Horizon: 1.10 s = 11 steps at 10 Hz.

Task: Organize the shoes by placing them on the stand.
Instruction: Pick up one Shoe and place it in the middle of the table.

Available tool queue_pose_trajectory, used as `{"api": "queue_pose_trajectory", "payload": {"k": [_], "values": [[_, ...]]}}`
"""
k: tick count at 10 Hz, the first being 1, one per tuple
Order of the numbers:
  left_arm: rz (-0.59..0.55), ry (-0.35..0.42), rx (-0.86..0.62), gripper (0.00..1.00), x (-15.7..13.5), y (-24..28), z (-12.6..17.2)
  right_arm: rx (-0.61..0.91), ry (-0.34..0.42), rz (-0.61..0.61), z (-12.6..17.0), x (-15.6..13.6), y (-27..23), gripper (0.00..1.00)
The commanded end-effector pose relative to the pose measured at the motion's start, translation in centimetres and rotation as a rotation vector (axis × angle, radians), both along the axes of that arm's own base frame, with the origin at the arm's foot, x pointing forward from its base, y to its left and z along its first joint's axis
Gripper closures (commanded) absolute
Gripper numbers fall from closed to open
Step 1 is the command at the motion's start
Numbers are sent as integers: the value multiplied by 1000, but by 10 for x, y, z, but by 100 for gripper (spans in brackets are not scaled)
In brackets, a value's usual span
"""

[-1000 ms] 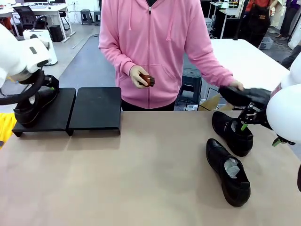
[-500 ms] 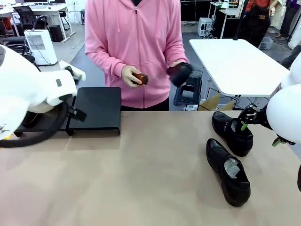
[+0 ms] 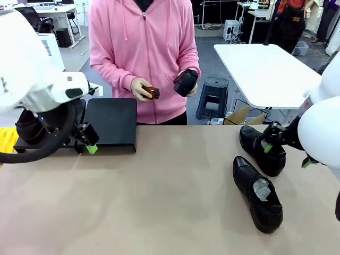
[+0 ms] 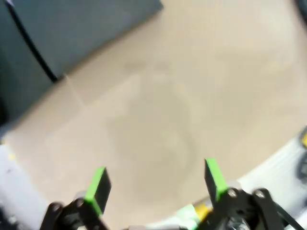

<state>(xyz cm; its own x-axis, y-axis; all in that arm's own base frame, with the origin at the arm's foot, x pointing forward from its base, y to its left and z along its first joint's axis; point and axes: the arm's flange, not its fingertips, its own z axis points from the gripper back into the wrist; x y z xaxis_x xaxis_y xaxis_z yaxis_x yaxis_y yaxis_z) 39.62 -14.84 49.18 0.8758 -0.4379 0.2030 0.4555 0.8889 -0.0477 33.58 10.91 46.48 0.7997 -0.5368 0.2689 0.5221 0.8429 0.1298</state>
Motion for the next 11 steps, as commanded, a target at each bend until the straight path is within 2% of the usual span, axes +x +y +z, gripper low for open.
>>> {"api": "queue_pose_trajectory", "payload": {"k": [1, 2, 3, 4, 6, 9, 11], "values": [[10, 106, -79, 0, 19, 6, 7, -1, 7, 153, 1, -31, 17, 0], [17, 118, -114, 0, 27, 10, 4, -9, 3, 211, -2, -44, 29, 0], [28, 80, -187, 0, 34, 21, 2, -12, 9, 268, -7, -57, 42, 0], [18, 102, -70, 0, 13, 3, 6, 9, 40, 323, -15, -63, 51, 0], [18, 102, -70, 0, 13, 3, 6, 0, 156, 449, -42, -57, 54, 0], [18, 102, -70, 0, 13, 3, 6, -63, 177, 548, -70, -50, 63, 0], [18, 102, -70, 0, 13, 3, 6, -72, 222, 570, -89, -47, 68, 0]]}}
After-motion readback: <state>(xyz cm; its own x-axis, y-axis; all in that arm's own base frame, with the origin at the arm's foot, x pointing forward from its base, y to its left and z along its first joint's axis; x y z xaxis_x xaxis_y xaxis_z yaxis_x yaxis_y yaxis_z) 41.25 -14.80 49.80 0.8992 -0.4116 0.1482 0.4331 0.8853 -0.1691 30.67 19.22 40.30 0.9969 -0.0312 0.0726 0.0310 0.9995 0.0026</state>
